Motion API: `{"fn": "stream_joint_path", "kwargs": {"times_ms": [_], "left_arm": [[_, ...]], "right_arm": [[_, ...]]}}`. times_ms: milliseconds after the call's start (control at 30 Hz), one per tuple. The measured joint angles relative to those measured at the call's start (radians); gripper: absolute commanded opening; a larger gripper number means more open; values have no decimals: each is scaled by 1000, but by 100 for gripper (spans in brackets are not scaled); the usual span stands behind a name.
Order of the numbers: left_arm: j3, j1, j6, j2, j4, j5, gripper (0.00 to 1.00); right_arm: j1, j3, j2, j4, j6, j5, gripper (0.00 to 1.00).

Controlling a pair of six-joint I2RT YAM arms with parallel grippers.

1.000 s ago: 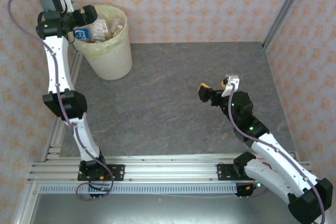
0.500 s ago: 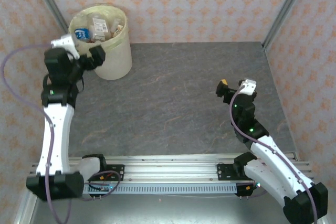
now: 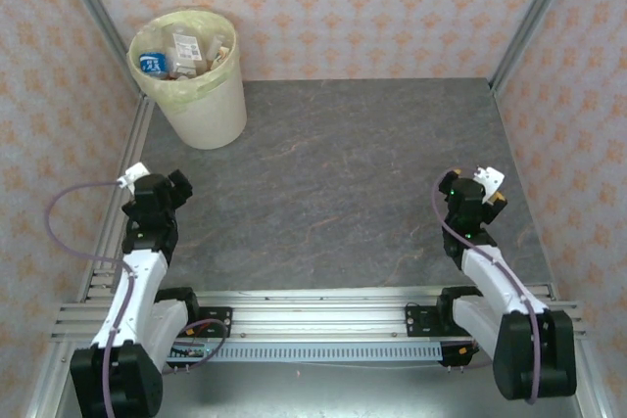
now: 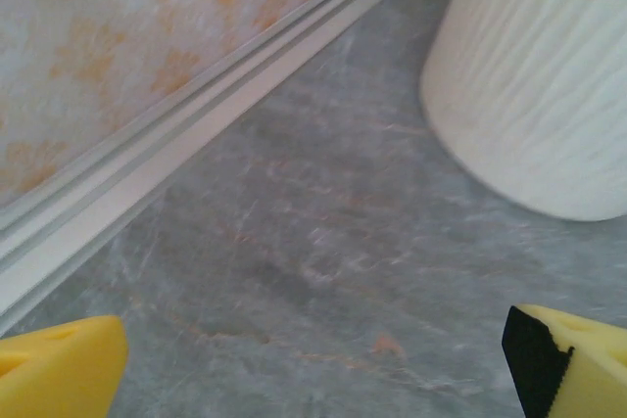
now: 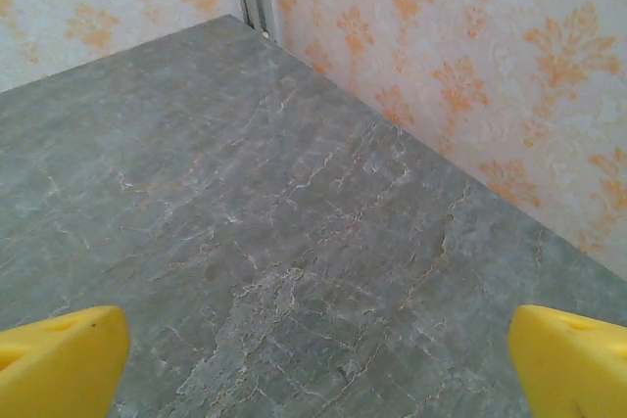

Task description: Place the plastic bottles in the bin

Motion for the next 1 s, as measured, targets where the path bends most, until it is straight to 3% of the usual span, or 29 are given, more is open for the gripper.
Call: {"fn": "stream_joint_path", "kwargs": {"times_ms": [267, 467, 667, 833, 1000], "left_arm": [[-39, -5, 50, 292, 365, 10, 100], [-64, -27, 102, 462, 586, 92, 100], [-35, -140, 236, 593, 732, 172, 100], [-23, -226, 294, 661, 774, 95, 100], [-22, -238, 299, 661, 795, -10, 100]], "right_arm": [[-40, 60, 290, 103, -13, -155, 99], [-42, 102, 359, 173, -54, -246, 99], [-47, 124, 396, 209, -126, -378, 99], [-47, 98, 421, 328, -141, -463, 99], [-46, -19, 515, 561, -145, -473, 99]]}}
